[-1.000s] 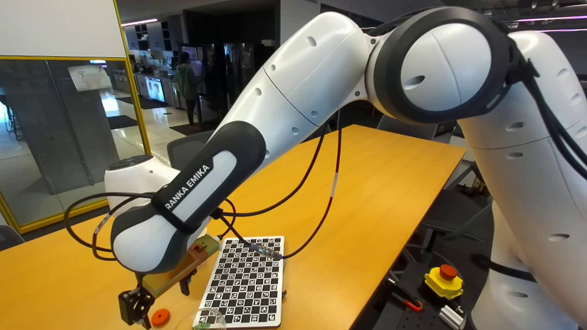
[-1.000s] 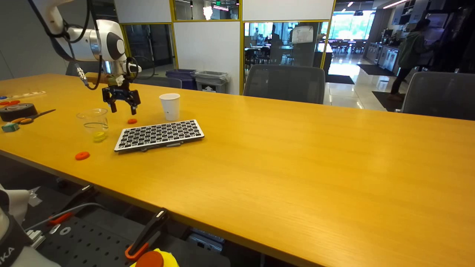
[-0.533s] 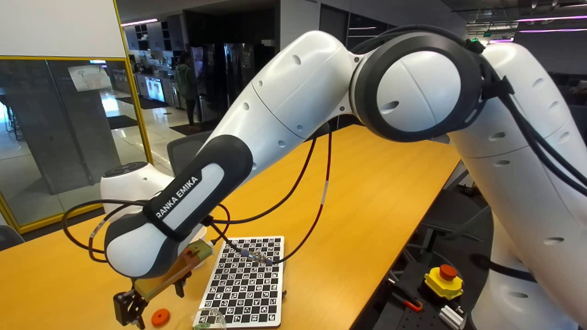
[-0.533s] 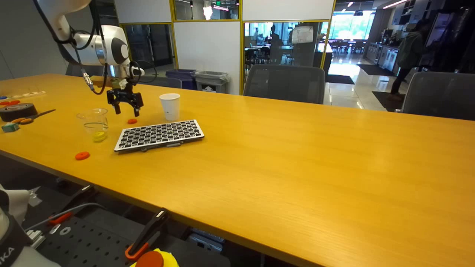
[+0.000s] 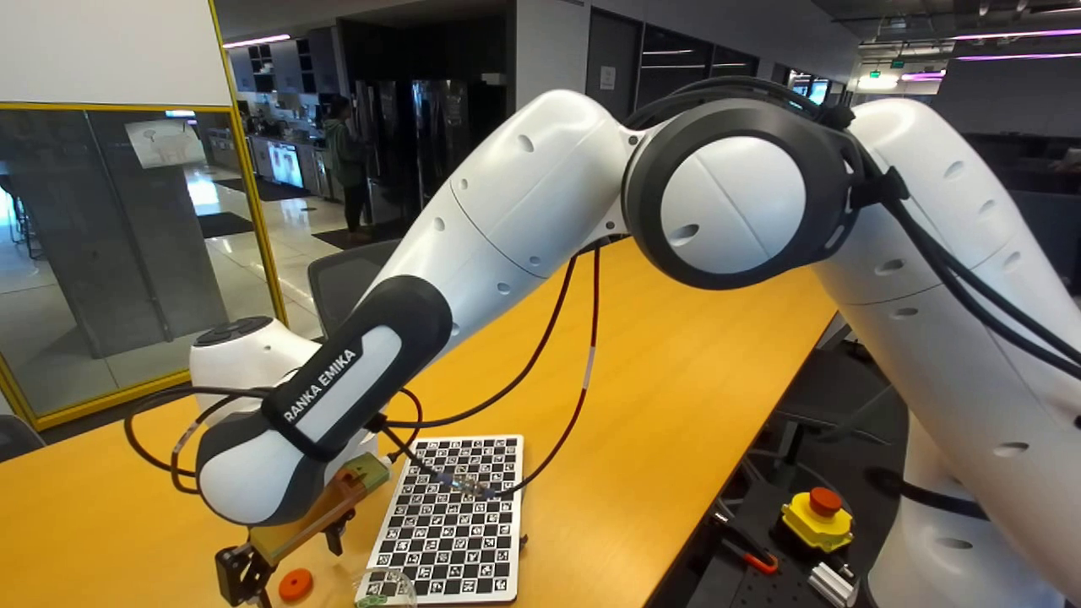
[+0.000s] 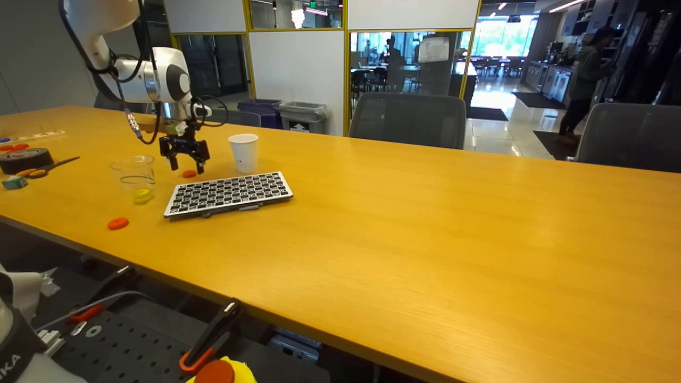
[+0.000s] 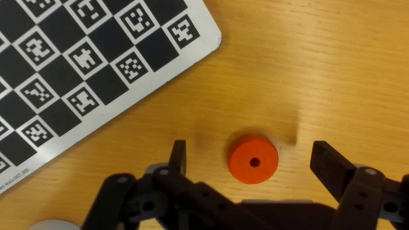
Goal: Put the yellow rings in the clear cup and the orange rings in the white cups
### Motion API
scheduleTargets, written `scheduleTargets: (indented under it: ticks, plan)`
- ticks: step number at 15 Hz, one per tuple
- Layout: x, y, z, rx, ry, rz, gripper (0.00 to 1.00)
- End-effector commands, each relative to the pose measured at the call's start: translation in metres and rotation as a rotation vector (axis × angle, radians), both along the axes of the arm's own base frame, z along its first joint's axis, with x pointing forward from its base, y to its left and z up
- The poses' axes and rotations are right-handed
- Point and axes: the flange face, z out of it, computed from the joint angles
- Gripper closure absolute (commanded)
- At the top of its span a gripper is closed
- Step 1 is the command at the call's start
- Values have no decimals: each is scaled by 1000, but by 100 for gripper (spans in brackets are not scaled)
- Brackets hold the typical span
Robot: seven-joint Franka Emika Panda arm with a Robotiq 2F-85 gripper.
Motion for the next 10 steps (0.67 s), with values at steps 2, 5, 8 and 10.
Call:
scheduleTargets:
  ticks: [2,5,8,10]
  plan:
    - [9,7,1,-13,-5,-21,0]
    - [10,7,1,-15,-4,-24,0]
    - [11,7,1,-18,-5,-24,26]
    - [11,7,1,-18,-4,-25,42]
